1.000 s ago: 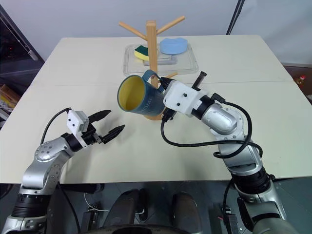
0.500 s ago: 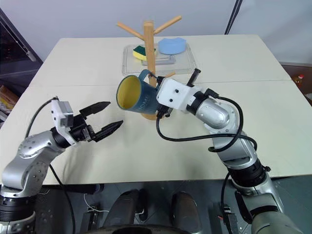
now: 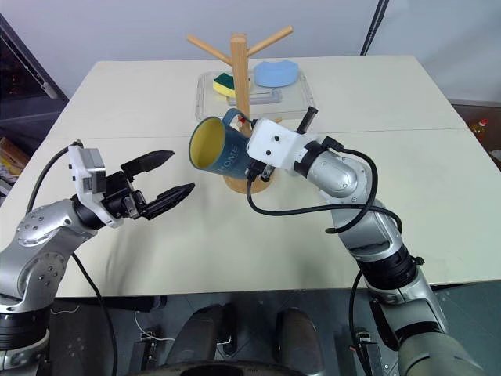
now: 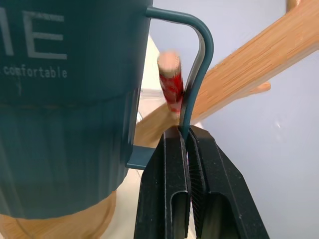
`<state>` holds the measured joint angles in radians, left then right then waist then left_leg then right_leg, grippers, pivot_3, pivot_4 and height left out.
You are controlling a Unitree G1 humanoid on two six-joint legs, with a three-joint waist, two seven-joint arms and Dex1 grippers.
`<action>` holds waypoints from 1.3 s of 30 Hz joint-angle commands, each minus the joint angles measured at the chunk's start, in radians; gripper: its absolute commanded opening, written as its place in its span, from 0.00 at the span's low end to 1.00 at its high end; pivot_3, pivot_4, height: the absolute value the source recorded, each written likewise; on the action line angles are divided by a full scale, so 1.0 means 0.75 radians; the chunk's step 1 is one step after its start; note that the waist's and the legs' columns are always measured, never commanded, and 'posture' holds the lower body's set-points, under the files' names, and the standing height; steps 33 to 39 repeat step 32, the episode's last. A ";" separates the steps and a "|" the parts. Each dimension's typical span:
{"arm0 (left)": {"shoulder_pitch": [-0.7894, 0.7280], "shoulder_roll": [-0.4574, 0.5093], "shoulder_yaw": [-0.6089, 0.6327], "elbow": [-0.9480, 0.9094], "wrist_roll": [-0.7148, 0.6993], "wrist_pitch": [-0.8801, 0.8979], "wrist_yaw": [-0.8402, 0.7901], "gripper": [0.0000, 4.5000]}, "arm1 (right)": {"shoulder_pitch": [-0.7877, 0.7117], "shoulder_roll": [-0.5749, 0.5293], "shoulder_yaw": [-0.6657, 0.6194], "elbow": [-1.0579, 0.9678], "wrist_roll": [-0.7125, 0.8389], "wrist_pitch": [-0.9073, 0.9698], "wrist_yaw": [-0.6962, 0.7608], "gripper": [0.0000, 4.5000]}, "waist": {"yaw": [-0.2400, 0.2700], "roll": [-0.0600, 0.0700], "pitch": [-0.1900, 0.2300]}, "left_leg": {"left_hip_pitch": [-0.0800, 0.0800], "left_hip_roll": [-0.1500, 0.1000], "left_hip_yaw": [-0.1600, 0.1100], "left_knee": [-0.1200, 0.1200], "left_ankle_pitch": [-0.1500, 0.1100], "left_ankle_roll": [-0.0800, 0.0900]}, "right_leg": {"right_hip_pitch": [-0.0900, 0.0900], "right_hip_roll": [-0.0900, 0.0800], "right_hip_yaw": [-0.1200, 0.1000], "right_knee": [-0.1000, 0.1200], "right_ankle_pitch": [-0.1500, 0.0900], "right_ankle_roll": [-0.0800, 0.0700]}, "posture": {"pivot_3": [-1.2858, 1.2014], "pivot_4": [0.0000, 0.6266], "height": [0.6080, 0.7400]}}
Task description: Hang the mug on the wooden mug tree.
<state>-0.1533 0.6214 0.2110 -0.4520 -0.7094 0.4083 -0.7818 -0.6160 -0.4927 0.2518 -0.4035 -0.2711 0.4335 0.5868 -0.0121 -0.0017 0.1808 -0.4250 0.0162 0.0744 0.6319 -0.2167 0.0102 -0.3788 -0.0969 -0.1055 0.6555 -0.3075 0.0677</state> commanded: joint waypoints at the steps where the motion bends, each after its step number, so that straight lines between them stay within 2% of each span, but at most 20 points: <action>1: -0.021 0.000 0.018 -0.029 -0.012 -0.012 0.005 1.00 | -0.041 0.010 -0.005 -0.025 -0.009 -0.002 0.000 0.21 | -0.001 0.000 0.000 | 0.000 0.000 0.000 0.000 0.000 0.000 | 0.000 0.000 0.000 0.000 0.000 0.000 | 0.52 0.24 1.00; 5: -0.031 -0.005 0.015 -0.023 -0.007 -0.015 0.008 1.00 | -0.044 -0.007 -0.011 -0.027 -0.035 -0.032 -0.013 0.63 | -0.001 0.000 0.000 | 0.000 0.000 0.000 0.000 0.000 0.000 | 0.000 0.000 0.000 0.000 0.000 0.000 | 0.52 0.24 1.00; 9: -0.034 -0.010 0.016 -0.013 0.002 -0.013 0.022 1.00 | -0.008 -0.052 -0.088 -0.055 0.025 -0.059 0.030 0.63 | 0.001 0.000 0.000 | 0.000 0.000 0.000 0.000 0.000 0.000 | 0.000 0.000 0.000 0.000 0.000 0.000 | 0.52 0.24 1.00; 13: -0.043 -0.023 0.020 0.037 0.044 0.003 0.096 1.00 | 0.123 -0.099 -0.285 -0.067 0.227 -0.123 0.102 0.63 | 0.008 -0.001 0.000 | 0.000 -0.001 0.000 0.000 0.000 0.000 | 0.001 0.000 0.000 0.000 0.000 0.000 | 0.52 0.24 1.00; 18: -0.035 -0.075 0.016 0.156 0.158 -0.049 0.194 1.00 | 0.334 -0.007 -0.524 -0.055 0.522 -0.082 0.100 0.63 | 0.001 -0.002 0.000 | 0.001 -0.001 0.000 0.000 -0.003 0.005 | 0.002 0.000 0.000 -0.001 0.000 0.000 | 0.52 0.24 1.00; 21: -0.007 -0.146 0.006 0.304 0.308 -0.146 0.308 1.00 | 0.489 0.133 -0.623 0.028 0.658 -0.065 0.027 0.63 | -0.001 -0.002 0.000 | 0.002 0.000 0.001 -0.001 -0.003 0.005 | 0.001 0.000 0.001 0.000 0.000 0.000 | 0.52 0.24 1.00; 24: 0.012 -0.215 0.008 0.430 0.420 -0.229 0.406 1.00 | 0.592 0.226 -0.647 0.107 0.693 -0.120 -0.025 0.63 | 0.004 -0.002 -0.001 | 0.008 0.000 0.001 -0.002 -0.003 0.005 | 0.007 0.000 0.001 0.000 0.000 0.000 | 0.52 0.24 1.00; 28: 0.012 -0.260 0.004 0.499 0.477 -0.295 0.433 1.00 | 0.625 0.246 -0.624 0.201 0.685 -0.207 -0.044 0.63 | 0.001 -0.002 0.000 | 0.001 0.000 0.003 0.000 -0.004 0.006 | 0.000 0.000 0.004 0.000 0.003 0.002 | 0.52 0.24 1.00; 39: 0.021 -0.279 0.010 0.500 0.480 -0.306 0.433 1.00 | 0.631 0.244 -0.618 0.278 0.694 -0.269 -0.046 0.63 | 0.002 -0.002 0.000 | 0.001 0.000 0.003 0.000 -0.004 0.006 | -0.001 0.000 0.004 0.000 0.003 0.002 | 0.52 0.24 1.00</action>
